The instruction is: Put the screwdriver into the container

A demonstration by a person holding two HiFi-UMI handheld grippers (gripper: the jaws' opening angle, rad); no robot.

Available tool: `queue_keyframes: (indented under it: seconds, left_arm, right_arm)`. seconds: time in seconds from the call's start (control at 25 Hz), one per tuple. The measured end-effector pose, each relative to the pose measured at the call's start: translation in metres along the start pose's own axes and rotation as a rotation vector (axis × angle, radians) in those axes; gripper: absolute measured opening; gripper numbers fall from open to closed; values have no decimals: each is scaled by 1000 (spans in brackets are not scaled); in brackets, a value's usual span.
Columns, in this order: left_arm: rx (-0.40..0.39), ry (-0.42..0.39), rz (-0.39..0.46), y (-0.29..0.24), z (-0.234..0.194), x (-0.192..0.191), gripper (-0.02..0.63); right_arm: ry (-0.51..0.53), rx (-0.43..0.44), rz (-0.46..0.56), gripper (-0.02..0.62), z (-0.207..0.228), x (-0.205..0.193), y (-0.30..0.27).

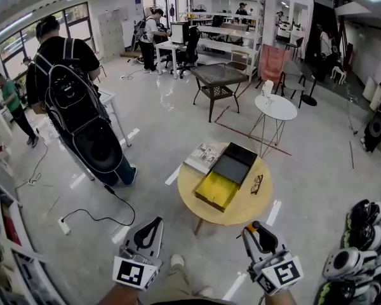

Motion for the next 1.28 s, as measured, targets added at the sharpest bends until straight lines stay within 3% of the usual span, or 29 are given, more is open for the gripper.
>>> queue_keyframes:
  seconds: [0.28,0.56,0.84,1.28]
  left_arm:
    - [-37,1,-26,-29,-11,-12,17]
    - [-83,25,-46,-69,-26,-25,17]
    - [-87,18,-14,-91,-57,-22,17]
    - [-139,4,-65,-125,-76,-37,17]
  right_arm:
    - [-14,-74,-3,123,9,-5,-4]
    - [41,-107,-47,123,16,-14,-28]
    - [10,-88,-27,123,21,-8,-73]
    - [-1,-65,-26,123,24,-11,-124]
Point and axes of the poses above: the fingertips, and each gripper's own axes: y backward along the fingers, z to its right, x out of its top, the point moved 3 cm from there along y, backward along the fingers, and after that the axes turned 9 degrees about -x, right-handed, at the moved point
